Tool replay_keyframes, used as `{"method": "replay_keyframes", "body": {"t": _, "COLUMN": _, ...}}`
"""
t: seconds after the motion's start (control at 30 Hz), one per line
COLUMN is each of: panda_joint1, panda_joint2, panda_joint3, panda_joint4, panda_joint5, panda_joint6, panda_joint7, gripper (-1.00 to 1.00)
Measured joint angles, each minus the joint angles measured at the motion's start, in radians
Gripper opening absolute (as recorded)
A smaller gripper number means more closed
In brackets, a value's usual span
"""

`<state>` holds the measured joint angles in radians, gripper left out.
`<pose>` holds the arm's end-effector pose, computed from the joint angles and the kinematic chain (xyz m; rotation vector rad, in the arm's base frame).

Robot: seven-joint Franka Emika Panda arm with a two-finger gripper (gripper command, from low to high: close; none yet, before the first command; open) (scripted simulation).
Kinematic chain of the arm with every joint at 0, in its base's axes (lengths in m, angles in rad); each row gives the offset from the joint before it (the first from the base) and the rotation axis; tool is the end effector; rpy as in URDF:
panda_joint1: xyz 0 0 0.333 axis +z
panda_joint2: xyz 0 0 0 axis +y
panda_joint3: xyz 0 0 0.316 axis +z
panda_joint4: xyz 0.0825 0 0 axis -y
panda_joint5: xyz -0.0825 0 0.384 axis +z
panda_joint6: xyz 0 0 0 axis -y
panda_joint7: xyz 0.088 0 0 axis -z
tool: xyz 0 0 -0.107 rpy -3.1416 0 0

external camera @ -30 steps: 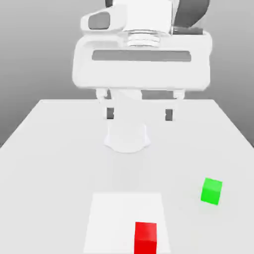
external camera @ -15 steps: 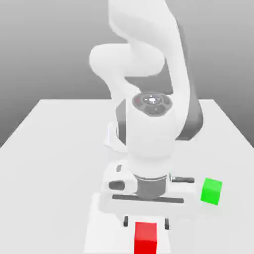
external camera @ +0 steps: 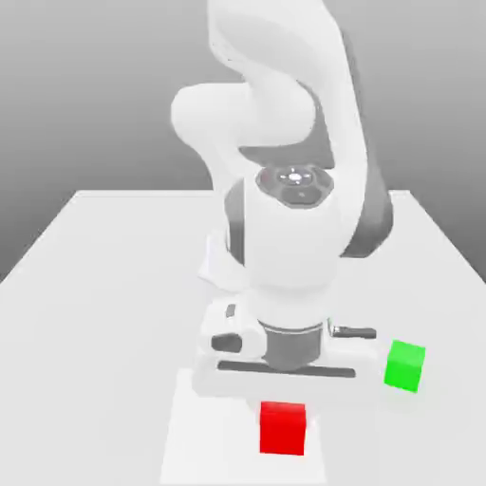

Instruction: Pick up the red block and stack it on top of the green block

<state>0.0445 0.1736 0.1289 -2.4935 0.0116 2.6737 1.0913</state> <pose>0.4662 0.0829 0.2204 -2.7838 1.3970 0.0153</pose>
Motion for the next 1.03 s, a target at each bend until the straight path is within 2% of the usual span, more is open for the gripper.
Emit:
{"method": "replay_keyframes", "body": {"t": 0.23, "panda_joint1": 0.145, "panda_joint2": -0.128, "panda_joint3": 0.101, "panda_joint4": -0.101, "panda_joint5": 0.084, "panda_joint6": -0.012, "panda_joint7": 0.294, "gripper": -1.0}}
{"method": "replay_keyframes", "body": {"t": 0.43, "panda_joint1": 0.272, "panda_joint2": -0.219, "panda_joint3": 0.156, "panda_joint4": -0.189, "panda_joint5": 0.089, "panda_joint6": -0.017, "panda_joint7": 0.597, "gripper": -1.0}}
{"method": "replay_keyframes", "body": {"t": 0.6, "panda_joint1": 0.305, "panda_joint2": -0.247, "panda_joint3": 0.211, "panda_joint4": -0.245, "panda_joint5": 0.044, "panda_joint6": 0.0, "panda_joint7": 0.827, "gripper": -1.0}}
{"method": "replay_keyframes", "body": {"t": 0.93, "panda_joint1": 0.307, "panda_joint2": -0.052, "panda_joint3": 0.171, "panda_joint4": -0.24, "panda_joint5": -0.146, "panda_joint6": 0.177, "panda_joint7": 0.978, "gripper": -1.0}}
{"method": "replay_keyframes", "body": {"t": 0.97, "panda_joint1": 0.312, "panda_joint2": -0.037, "panda_joint3": 0.164, "panda_joint4": -0.24, "panda_joint5": -0.161, "panda_joint6": 0.191, "panda_joint7": 0.989, "gripper": 1.0}}
{"method": "replay_keyframes", "body": {"t": 1.03, "panda_joint1": 0.312, "panda_joint2": -0.037, "panda_joint3": 0.164, "panda_joint4": -0.24, "panda_joint5": -0.161, "panda_joint6": 0.191, "panda_joint7": 0.989, "gripper": 1.0}}
